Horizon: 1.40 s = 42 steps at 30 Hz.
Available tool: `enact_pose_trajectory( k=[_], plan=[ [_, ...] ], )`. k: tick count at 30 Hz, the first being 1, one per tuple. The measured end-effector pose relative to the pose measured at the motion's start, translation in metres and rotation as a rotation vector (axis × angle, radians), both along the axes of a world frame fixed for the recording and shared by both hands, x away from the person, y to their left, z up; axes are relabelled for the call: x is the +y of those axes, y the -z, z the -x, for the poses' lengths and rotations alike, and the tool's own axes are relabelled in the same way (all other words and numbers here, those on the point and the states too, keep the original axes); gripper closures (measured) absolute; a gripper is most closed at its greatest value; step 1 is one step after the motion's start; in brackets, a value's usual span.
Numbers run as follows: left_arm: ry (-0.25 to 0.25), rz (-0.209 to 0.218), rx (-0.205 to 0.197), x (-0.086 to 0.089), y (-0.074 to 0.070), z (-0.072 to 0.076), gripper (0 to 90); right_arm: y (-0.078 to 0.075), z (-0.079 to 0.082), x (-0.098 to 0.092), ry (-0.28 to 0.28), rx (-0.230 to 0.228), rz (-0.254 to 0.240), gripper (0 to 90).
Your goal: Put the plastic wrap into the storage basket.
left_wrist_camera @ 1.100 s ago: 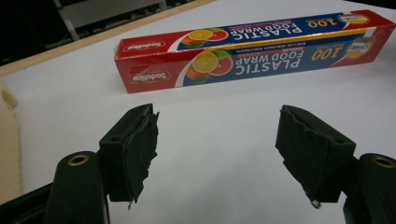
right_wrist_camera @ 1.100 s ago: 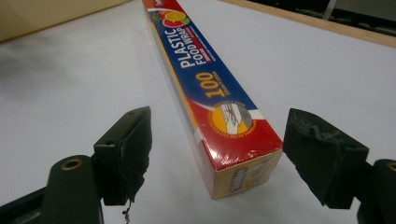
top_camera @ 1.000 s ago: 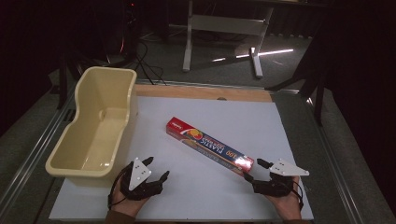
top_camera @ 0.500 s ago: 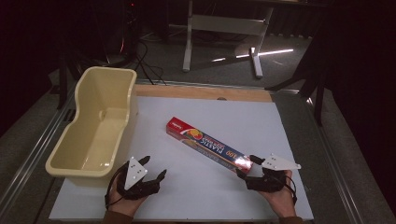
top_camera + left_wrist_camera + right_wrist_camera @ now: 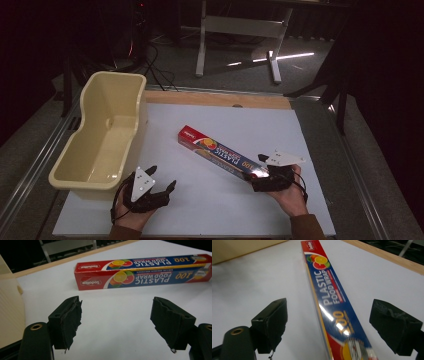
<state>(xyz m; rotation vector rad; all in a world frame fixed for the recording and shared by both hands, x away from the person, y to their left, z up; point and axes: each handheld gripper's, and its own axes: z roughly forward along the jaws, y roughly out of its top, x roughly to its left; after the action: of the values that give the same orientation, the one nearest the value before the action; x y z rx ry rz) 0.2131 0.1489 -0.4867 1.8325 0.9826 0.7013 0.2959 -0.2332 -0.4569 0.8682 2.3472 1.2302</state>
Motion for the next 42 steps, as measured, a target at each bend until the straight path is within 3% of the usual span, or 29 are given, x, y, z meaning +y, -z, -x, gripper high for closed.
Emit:
enact_pose_trajectory(
  k=[14,19,24,42],
  plan=[
    [0.004,-0.002,-0.005,-0.001,0.0,0.001,24.5,-0.016,-0.033,0.026,-0.039,-0.005,0.1,14.7],
    [0.012,-0.012,-0.001,-0.004,0.001,0.001,24.6,-0.019,-0.048,0.039,-0.069,0.002,0.157,15.1],
    [0.02,-0.019,-0.002,-0.006,0.002,0.001,24.6,-0.016,-0.061,0.051,-0.088,0.027,0.168,15.7],
    [0.015,-0.014,-0.002,-0.005,0.002,0.001,24.6,0.004,-0.094,0.083,-0.163,0.143,0.322,16.0]
  ],
)
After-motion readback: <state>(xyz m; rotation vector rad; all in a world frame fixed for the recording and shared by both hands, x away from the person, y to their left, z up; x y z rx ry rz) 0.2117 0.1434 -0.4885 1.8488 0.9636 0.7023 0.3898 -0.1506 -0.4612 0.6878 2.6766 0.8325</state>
